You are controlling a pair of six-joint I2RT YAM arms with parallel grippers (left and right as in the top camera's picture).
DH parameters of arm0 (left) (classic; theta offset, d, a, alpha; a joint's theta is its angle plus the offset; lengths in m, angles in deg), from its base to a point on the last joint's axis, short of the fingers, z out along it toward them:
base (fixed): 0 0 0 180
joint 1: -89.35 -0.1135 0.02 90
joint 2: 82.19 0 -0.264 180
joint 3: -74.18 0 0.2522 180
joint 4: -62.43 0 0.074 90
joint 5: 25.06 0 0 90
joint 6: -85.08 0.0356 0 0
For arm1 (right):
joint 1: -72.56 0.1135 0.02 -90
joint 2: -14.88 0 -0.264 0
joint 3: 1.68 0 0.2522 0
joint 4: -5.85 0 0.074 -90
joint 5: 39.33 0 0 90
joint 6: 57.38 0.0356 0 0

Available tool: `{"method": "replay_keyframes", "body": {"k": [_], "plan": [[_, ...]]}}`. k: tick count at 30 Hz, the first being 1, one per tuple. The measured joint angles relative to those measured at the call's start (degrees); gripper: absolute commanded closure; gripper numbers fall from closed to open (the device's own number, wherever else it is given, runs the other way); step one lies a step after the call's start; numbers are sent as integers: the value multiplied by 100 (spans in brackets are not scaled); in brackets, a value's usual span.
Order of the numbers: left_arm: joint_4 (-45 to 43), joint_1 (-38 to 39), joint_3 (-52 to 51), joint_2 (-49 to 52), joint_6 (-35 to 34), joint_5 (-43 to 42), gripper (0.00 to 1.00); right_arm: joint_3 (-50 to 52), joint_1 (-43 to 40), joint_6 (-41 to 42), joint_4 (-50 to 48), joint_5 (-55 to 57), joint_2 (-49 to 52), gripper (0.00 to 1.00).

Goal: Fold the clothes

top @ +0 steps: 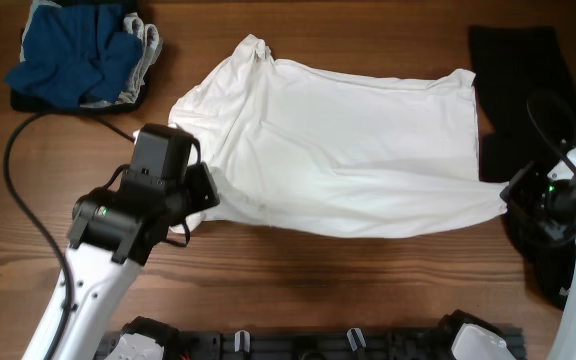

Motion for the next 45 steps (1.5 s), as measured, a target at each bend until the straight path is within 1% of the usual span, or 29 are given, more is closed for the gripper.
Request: {"method": "replay_keyframes", "body": {"k": [3, 4, 11, 15, 20, 25, 30, 33, 36, 40, 45], "plan": [[-501, 0, 0, 448, -22, 155, 96, -2, 0, 0, -280, 2, 433, 96], [-804, 0, 2, 697, -24, 203, 96, -2, 0, -2, -452, 2, 643, 96], [-2037, 0, 2, 2203, -24, 332, 96, -2, 0, -4, -1185, 2, 1880, 96], [-2564, -39, 0, 2664, -24, 461, 96, 0, 0, -140, -1491, -44, 2428, 96], [-3047, -295, 0, 2688, -24, 595, 96, 0, 39, -262, -1628, -111, 2616, 96], [-3086, -378, 0, 2614, -24, 612, 96, 0, 98, -282, -1668, -136, 2616, 96], [-3064, -378, 0, 1934, -24, 610, 96, 0, 98, -299, -1665, -179, 2586, 96], [-3060, -378, 0, 1373, -20, 616, 96, 0, 98, -299, -1665, -219, 2334, 96], [-3010, -378, 2, 1036, -15, 723, 96, 0, 98, -299, -1679, -227, 1998, 96], [-2957, -378, 2, 1045, 4, 831, 96, -2, 98, -299, -1753, -258, 1864, 96], [-3014, -378, 2, 1362, 44, 911, 96, -2, 98, -299, -1932, -260, 1915, 96]]}}
